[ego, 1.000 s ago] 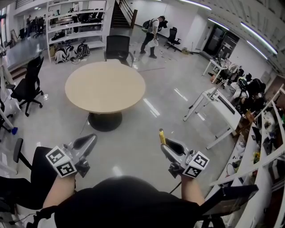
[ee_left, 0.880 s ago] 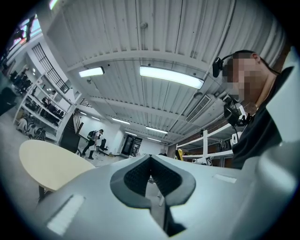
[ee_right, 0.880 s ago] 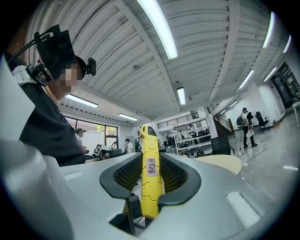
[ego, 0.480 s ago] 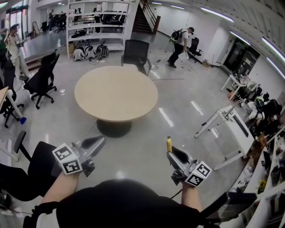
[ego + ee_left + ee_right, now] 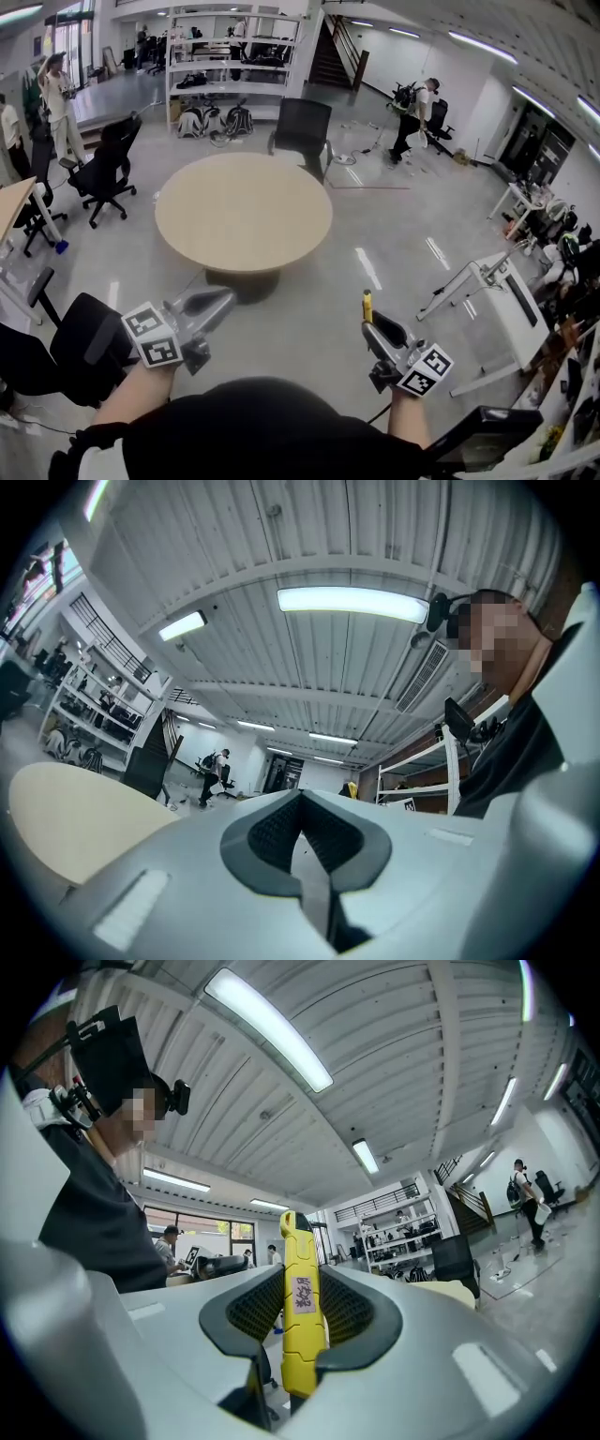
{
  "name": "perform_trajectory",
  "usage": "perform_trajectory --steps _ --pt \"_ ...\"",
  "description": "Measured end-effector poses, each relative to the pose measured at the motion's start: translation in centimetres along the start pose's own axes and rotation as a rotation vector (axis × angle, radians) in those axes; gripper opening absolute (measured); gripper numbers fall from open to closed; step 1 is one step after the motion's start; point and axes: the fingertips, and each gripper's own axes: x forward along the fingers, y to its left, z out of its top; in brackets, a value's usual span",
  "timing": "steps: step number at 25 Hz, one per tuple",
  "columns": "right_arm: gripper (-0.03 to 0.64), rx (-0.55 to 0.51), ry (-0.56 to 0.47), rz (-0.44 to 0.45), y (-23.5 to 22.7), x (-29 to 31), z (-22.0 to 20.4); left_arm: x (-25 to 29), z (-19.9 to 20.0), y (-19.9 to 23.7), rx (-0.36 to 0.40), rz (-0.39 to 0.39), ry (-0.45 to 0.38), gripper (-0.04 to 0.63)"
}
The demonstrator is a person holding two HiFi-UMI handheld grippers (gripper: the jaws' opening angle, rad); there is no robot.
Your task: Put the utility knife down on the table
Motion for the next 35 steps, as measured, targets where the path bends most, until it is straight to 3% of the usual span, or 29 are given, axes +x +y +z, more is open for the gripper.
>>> perform_trajectory --steps 6,14,26,35 --pt "0.132 0.039 -0.002 0.023 -4.2 -0.6 -0.4 3.1 -0.9 0.6 0.006 0.036 0.018 -0.002" --pt "0.132 0.040 0.033 0.021 -7.3 3.4 -0.8 4.5 -0.9 5.3 -0.025 0.027 0.006 -0.002" --pt "0.132 -0.042 0.024 -0.010 -10.5 20.3 1.3 3.9 6.0 21.5 0.029 -0.056 -0.039 -0.002" --pt "0.132 -0.044 0.039 0.038 -12.4 32.8 -0.6 0.2 8.8 32.9 0.028 0.006 -0.055 -0.002"
